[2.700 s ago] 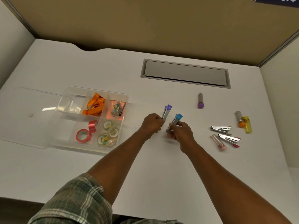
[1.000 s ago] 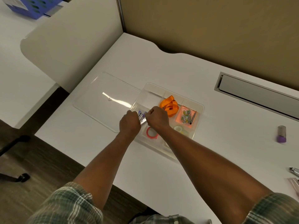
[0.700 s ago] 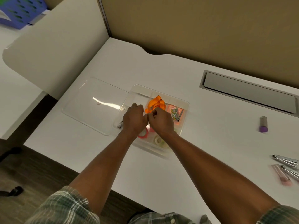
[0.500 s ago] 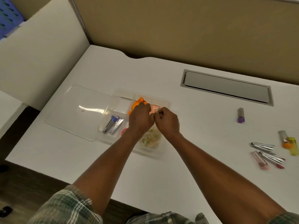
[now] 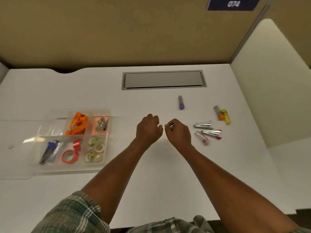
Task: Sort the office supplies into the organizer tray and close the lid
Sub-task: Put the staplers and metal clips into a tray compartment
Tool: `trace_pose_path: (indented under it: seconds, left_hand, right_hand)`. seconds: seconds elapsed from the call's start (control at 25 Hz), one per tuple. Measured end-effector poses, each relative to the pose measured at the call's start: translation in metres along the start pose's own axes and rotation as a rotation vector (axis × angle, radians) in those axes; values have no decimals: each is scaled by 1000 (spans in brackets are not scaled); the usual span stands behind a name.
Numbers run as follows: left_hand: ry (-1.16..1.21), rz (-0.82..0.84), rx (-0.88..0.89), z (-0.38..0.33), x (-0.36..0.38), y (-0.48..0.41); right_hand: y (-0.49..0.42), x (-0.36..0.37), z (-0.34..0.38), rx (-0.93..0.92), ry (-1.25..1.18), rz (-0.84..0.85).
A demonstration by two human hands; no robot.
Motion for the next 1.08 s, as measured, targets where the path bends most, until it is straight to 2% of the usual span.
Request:
trace_pose_path:
  seconds: [0.32,0.52,0.88,1.08]
  left_hand:
    - [-44,270,178,-102,140,11]
    - [-154,299,297,-136,184,17]
    - [-260,236,225,-139,197,-22]
    - [-354,291,126,-128,209,-57]
  right_hand:
    - [-11,-60,-159,100,187,-127]
    - [-19,-73,-220,121,247,-108]
    - [-50,-58,-225,-79,381,40]
    - [-69,-55,-217,-168,490,26]
Point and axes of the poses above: each hand's wrist, its own y-axis away from the middle knuckle, its own x-axis out of the palm, z = x × y, the point moved 10 cm from there along -y, towards the middle knuckle, and after that the axes turned 15 degrees about y, right-handed, at the moved point
